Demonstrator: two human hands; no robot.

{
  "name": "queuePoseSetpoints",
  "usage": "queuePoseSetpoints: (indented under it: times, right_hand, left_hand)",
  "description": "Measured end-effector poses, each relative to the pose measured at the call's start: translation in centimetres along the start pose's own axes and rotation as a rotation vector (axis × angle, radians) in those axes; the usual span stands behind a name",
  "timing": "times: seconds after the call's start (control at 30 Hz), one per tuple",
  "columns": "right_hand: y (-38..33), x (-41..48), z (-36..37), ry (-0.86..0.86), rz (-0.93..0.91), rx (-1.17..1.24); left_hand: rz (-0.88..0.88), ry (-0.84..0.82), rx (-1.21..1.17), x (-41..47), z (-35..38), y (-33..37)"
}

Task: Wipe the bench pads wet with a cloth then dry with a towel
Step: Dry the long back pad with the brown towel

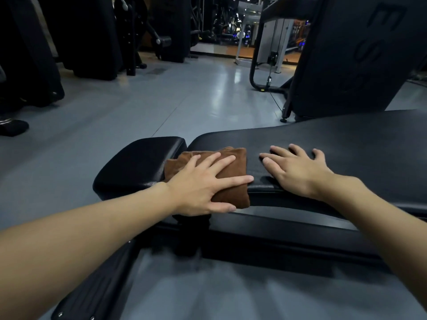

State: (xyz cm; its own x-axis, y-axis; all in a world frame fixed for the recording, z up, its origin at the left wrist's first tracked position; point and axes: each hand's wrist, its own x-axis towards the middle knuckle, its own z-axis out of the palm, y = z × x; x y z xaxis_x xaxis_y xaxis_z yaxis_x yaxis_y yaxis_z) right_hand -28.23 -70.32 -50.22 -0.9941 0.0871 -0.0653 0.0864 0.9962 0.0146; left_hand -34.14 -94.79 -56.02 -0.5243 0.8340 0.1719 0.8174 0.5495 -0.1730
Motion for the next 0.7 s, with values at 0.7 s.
queuePoseSetpoints:
  times: [0.7]
  right_hand:
    - [5.8,-0.6,-1.5,0.039,0.064,-0.126]
  left_hand:
    - [0.024,-0.015,-0.051,1.5,-1.1,1.4]
